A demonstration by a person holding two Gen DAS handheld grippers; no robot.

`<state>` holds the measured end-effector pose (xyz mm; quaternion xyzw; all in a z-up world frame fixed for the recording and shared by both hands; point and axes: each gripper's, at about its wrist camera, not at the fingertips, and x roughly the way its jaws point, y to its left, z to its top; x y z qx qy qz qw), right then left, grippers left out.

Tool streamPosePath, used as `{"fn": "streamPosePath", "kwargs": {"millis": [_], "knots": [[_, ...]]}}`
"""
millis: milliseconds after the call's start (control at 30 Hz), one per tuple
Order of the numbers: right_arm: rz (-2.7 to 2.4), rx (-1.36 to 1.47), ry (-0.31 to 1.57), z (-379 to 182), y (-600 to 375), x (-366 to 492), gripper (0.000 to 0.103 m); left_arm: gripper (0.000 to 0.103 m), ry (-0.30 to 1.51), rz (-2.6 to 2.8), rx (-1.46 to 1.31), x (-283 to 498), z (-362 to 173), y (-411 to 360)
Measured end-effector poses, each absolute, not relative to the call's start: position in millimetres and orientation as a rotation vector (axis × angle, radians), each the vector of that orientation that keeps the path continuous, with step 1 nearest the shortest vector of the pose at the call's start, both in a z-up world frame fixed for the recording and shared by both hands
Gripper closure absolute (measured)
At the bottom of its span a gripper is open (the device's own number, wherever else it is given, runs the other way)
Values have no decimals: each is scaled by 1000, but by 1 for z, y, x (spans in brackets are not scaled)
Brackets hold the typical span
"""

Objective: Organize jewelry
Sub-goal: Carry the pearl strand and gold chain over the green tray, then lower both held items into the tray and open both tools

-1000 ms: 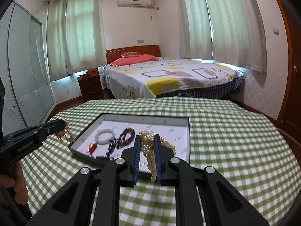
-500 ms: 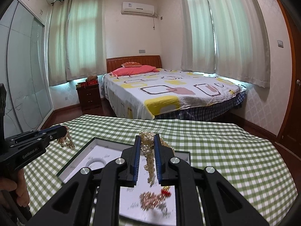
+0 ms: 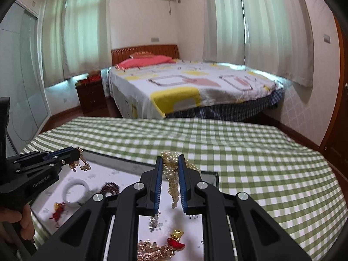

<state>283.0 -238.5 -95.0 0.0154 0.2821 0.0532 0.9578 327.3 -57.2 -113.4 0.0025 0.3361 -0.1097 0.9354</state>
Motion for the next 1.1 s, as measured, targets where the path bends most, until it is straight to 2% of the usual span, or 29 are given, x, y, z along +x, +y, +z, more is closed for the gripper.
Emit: {"fn": "streamPosePath", "kwargs": {"millis": [300,767,800,900,933,967,1000,1100], "knots": [[105,36,744,-126,-241,319,88,93,773,-202,62,360,-133,-66],[102,31,878,-143,-239,336,87,93,924,-200,59,380,-155,-66],[102,30,884,-144,-239,336,86,92,929,-199,59,380,-155,-66],[102,31,896,-147,-239,336,75,90,929,-198,61,378,-156,-65],[100,31,894,-147,-240,336,68,89,928,-197,63,377,-156,-64],[98,31,892,-147,-239,335,61,81,928,-196,67,376,-156,-65],[96,30,889,-146,-239,335,59,68,926,-193,71,375,-155,-65],[94,25,882,-146,-239,333,55,55,902,-187,75,372,-152,-66]]}}
